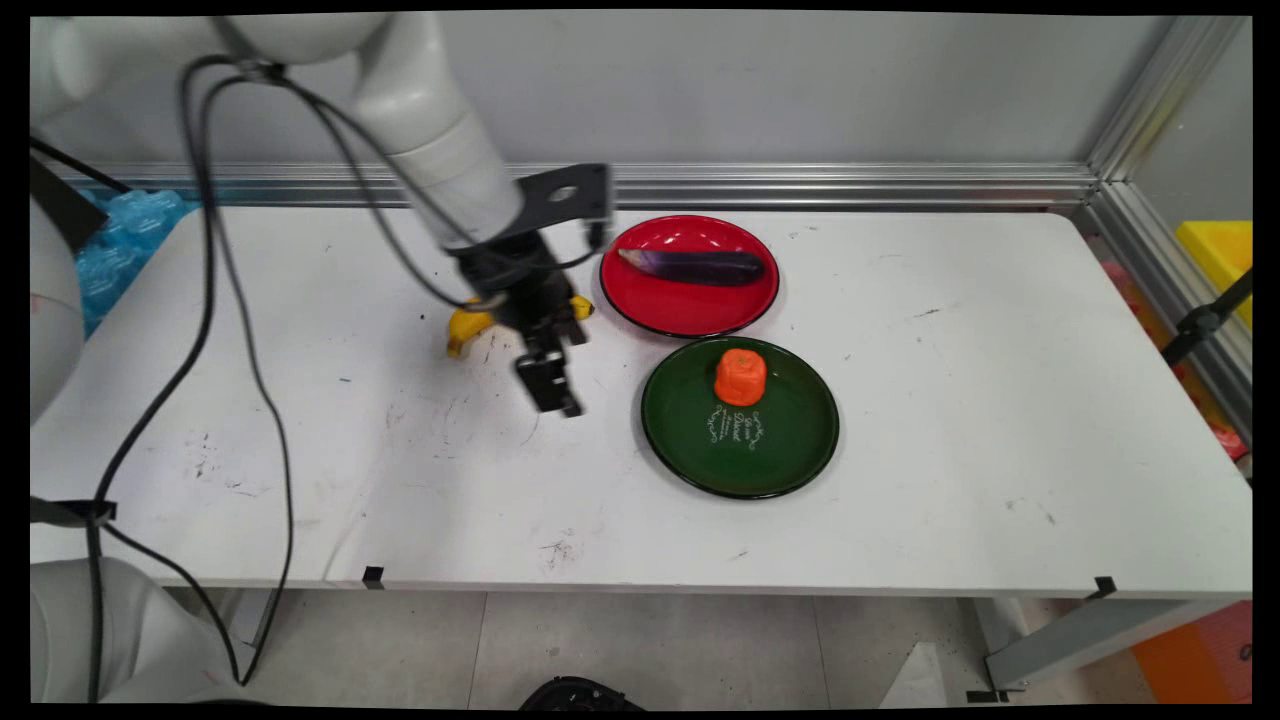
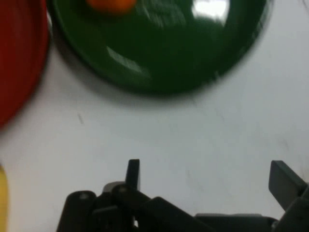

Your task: Pick up the mandarin from the green plate

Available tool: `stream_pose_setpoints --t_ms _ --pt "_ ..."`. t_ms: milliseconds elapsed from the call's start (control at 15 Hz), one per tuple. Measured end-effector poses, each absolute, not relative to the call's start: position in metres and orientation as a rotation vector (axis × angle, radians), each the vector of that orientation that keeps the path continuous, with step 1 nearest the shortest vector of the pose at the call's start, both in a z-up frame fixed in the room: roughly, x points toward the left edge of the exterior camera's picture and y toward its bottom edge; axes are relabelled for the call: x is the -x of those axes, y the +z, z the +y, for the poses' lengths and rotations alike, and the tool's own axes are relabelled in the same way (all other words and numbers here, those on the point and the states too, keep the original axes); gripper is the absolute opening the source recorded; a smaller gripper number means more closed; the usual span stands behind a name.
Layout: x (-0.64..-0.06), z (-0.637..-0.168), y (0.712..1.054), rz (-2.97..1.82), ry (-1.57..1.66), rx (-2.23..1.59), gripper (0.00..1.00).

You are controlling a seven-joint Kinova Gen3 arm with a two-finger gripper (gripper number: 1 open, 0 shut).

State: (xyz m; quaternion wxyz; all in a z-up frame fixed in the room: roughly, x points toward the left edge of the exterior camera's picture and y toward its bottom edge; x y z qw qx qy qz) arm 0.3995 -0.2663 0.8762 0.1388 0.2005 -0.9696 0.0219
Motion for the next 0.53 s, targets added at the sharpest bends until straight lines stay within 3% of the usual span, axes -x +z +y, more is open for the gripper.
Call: stream_pose_setpoints --t_ms 533 --pt "-0.340 -0.323 0.855 -2.693 0.172 -0.494 1.00"
